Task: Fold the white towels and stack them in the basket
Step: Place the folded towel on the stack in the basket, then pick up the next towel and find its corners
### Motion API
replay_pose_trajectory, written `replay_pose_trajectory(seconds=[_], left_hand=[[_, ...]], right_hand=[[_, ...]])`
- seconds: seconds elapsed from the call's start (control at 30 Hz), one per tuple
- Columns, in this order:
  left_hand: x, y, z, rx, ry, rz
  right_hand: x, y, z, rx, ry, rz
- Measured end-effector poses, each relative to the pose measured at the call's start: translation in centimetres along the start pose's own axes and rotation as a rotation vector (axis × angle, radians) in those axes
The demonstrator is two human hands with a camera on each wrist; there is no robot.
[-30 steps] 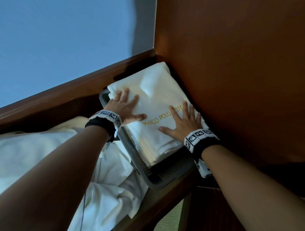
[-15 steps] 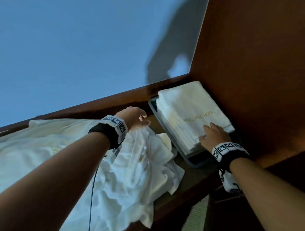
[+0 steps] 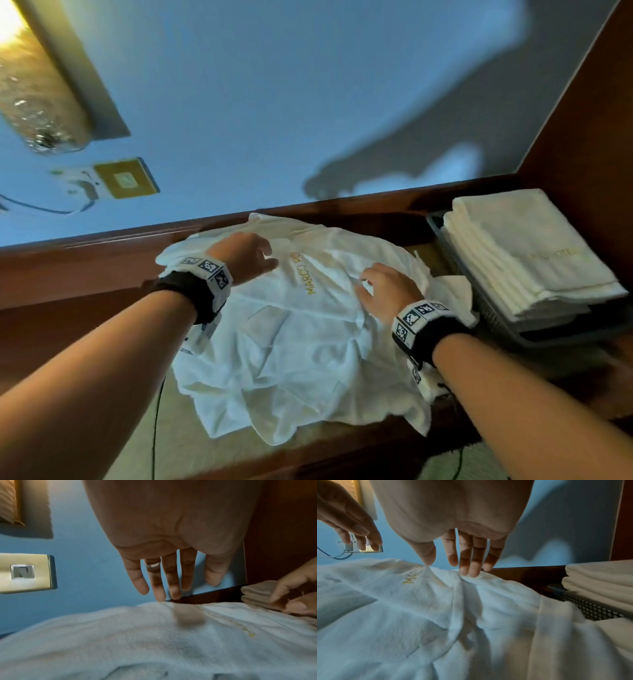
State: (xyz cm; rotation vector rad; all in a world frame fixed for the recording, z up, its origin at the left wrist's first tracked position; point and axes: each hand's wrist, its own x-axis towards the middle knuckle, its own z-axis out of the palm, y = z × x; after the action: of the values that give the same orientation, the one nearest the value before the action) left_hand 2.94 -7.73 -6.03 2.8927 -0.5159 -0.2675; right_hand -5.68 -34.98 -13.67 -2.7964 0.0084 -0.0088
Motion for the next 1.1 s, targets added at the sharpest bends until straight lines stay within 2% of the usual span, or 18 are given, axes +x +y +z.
replay_pose_trajectory(seconds=[0.17, 0.3, 0.4, 0.57, 0.63, 0.7, 0.77, 0.87, 0.97, 1.1], left_hand=[[1.2, -1.3, 2.9, 0.021, -0.009, 0.014], [4.2, 1.0, 4.2, 0.074, -0.029, 0.130], [6.8, 3.0, 5.3, 0.132, -0.089, 0.229], [9.5, 5.1, 7.1, 0.153, -0.297, 0.299], [9.8, 5.3, 6.8, 0.170, -0.310, 0.306], [9.5, 5.1, 4.9, 0.197, -0.261, 0.307], [8.9, 4.4, 1.8, 0.202, -0.163, 0.293], [7.8, 2.4, -3.2, 0.015, -0.023, 0.237], [5.1, -0.2, -8.8, -0.166, 0.117, 0.210], [-1.4, -6.1, -15.3, -0.163, 0.299, 0.236]], right_hand=[[2.5, -2.5, 2.1, -0.103, -0.154, 0.094], [4.2, -2.6, 3.9, -0.177, -0.197, 0.201], [5.2, -2.6, 4.7, -0.093, -0.211, 0.292], [5.9, -2.9, 4.2, 0.051, -0.318, 0.100], [6.4, -2.8, 2.6, 0.110, -0.336, 0.057], [7.0, -2.8, 0.2, 0.151, -0.303, 0.046], [7.5, -3.5, -2.7, 0.155, -0.200, 0.053], [8.8, -5.4, -6.4, 0.127, -0.003, 0.033], [10.0, -8.7, -8.8, 0.083, 0.136, -0.028], [10.0, -15.8, -10.5, 0.019, 0.246, -0.074]])
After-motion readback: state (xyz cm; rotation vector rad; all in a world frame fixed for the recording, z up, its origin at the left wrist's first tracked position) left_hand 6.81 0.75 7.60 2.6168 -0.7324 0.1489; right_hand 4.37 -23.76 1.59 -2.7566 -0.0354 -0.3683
